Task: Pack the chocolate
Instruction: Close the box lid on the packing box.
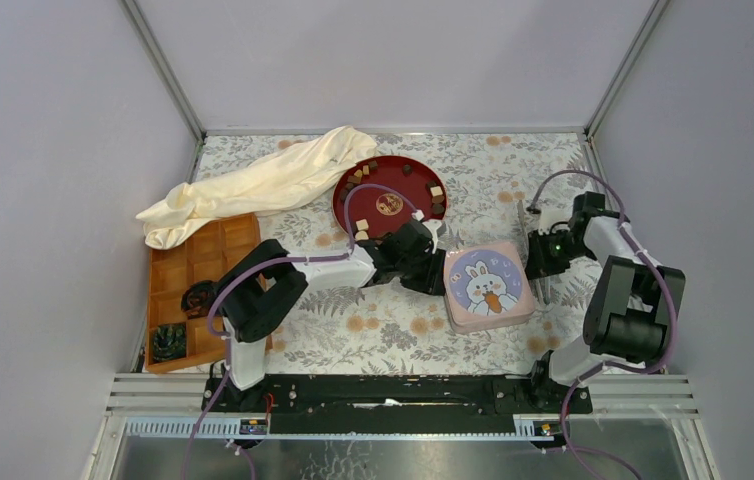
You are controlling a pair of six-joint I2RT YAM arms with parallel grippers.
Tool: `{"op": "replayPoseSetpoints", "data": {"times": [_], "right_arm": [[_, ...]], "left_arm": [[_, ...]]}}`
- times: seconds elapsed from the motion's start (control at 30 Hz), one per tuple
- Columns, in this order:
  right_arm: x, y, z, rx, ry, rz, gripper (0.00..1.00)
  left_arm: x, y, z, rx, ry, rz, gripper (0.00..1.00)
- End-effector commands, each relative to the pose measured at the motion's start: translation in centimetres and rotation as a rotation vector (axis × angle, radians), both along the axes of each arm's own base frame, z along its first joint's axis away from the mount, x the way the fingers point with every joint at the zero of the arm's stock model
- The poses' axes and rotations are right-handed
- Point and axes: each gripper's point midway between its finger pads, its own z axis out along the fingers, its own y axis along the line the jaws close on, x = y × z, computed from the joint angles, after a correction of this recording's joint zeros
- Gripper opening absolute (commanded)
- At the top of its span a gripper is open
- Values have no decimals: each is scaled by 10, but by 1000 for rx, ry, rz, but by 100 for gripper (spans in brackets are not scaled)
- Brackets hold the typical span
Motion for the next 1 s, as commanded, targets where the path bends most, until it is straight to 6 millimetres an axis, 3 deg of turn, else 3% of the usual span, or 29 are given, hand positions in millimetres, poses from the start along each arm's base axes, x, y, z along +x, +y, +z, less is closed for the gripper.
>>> {"op": "replayPoseSetpoints", "data": {"times": [0.0, 0.13, 0.27, 0.43, 0.53, 0.63, 0.7, 0.77, 0.97], "right_arm": [[-9, 35, 5, 73, 8, 118, 18], [-3, 29, 8, 27, -7, 93, 19], [8, 3, 16, -121, -57, 42, 24], [25, -17, 60, -220, -210, 29, 34], [25, -2, 89, -171, -312, 108, 35], [6, 28, 104, -41, -362, 266, 34], [-12, 43, 100, 31, -341, 350, 32], [-24, 44, 81, 20, -283, 386, 30], [-50, 15, 10, -120, -86, 410, 25]], "left_arm": [[2, -12, 7, -22, -21, -29, 52], [2, -10, 5, -14, -20, -27, 52], [2, -9, 5, -10, -21, -27, 52], [0, -9, 5, -10, -19, -32, 52], [1, -9, 5, -10, -20, -31, 52], [1, -10, 6, -14, -22, -31, 52], [1, -10, 6, -16, -21, -31, 52], [1, -10, 5, -15, -18, -31, 52], [1, -11, 5, -15, -18, -32, 52]]}}
